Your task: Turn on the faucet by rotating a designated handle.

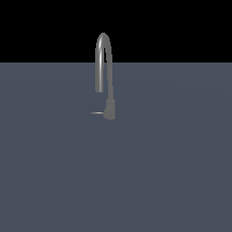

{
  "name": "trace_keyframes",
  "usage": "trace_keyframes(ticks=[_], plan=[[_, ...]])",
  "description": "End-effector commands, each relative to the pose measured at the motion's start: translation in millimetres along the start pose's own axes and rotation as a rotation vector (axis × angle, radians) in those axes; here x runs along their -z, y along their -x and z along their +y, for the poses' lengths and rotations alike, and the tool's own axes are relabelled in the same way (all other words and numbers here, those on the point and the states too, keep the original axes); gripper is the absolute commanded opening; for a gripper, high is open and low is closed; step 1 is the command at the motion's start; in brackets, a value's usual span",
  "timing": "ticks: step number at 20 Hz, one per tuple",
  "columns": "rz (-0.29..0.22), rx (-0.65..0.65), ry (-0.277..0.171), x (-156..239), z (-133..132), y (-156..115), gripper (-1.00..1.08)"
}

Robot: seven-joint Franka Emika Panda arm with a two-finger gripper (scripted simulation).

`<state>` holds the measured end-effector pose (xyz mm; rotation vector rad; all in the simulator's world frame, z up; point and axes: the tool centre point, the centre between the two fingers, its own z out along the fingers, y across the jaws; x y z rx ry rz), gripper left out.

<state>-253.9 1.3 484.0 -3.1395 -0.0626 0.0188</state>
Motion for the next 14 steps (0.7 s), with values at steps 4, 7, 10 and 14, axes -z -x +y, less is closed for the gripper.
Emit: trace_keyframes(ticks=[4,7,10,14], plan=[[-0.001,0.009,0.008,-1,-1,-2,-1.00],[-0.002,0.034,0.033,-4,-2,-7,-1.00],[-0.005,0.076,0.073,-9,-6,-15,-1.00],[-0.010,0.155,0.151,-18,-12,-29,-1.00]])
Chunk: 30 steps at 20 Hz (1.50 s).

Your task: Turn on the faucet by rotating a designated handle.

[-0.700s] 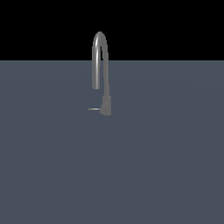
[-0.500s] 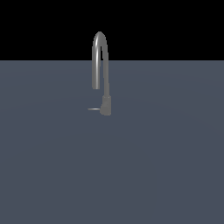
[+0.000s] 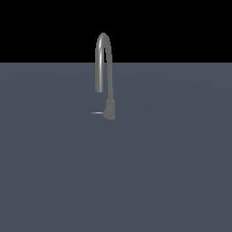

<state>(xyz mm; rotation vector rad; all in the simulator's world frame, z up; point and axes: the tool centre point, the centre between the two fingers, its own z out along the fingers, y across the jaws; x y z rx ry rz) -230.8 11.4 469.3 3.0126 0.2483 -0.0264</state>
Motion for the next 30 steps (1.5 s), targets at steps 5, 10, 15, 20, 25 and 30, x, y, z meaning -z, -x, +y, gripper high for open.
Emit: trace_keyframes(ticks=[5,10,15,20,25,30], plan=[[-0.011,0.164,0.157,-19,-13,-31,-1.00],[-0.020,0.317,0.305,-40,-26,-57,-1.00],[-0.028,0.457,0.440,-61,-39,-80,-1.00],[-0.035,0.582,0.560,-81,-50,-98,-1.00],[-0.041,0.694,0.667,-101,-61,-113,-1.00],[-0.046,0.794,0.763,-120,-69,-126,-1.00]])
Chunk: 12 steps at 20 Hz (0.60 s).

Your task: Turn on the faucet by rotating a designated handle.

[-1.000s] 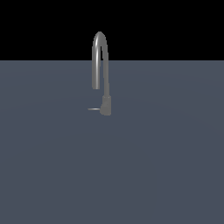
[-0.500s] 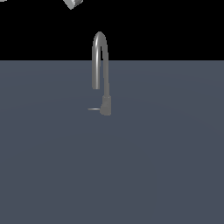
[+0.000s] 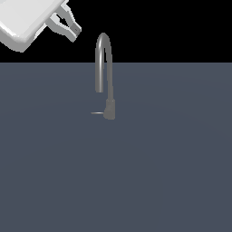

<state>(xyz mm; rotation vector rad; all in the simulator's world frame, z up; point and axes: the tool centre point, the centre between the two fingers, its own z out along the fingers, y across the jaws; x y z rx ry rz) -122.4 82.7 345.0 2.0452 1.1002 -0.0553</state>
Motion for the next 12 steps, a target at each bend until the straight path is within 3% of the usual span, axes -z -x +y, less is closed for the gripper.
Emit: trace_keyframes(ticks=[1,12], plan=[[-0.001,0.050,0.048,-6,-4,-10,-1.00],[-0.010,0.238,0.234,-30,-19,-45,-1.00]])
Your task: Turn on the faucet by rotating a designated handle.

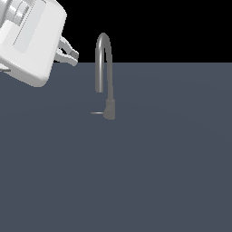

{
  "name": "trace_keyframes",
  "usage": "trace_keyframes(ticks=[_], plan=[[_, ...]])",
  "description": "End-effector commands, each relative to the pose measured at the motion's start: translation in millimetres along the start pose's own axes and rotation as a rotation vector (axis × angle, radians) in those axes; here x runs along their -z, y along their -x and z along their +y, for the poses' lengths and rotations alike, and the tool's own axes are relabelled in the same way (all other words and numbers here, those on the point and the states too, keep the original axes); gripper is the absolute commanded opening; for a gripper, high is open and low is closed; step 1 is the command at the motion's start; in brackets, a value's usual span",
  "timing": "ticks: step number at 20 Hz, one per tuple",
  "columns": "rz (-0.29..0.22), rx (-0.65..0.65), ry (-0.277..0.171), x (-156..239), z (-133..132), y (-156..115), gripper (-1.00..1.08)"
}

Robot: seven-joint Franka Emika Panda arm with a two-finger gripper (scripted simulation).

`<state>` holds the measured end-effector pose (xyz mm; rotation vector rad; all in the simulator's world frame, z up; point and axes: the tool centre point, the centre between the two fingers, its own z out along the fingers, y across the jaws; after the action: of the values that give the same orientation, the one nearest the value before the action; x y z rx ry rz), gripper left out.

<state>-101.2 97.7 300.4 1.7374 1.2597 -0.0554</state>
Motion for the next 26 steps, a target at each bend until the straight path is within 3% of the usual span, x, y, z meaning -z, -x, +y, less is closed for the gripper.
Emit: trace_keyframes(ticks=[1,26], plan=[[-0.001,0.041,0.041,-5,-3,-8,-1.00],[-0.027,0.422,0.429,-60,-34,-77,-1.00]])
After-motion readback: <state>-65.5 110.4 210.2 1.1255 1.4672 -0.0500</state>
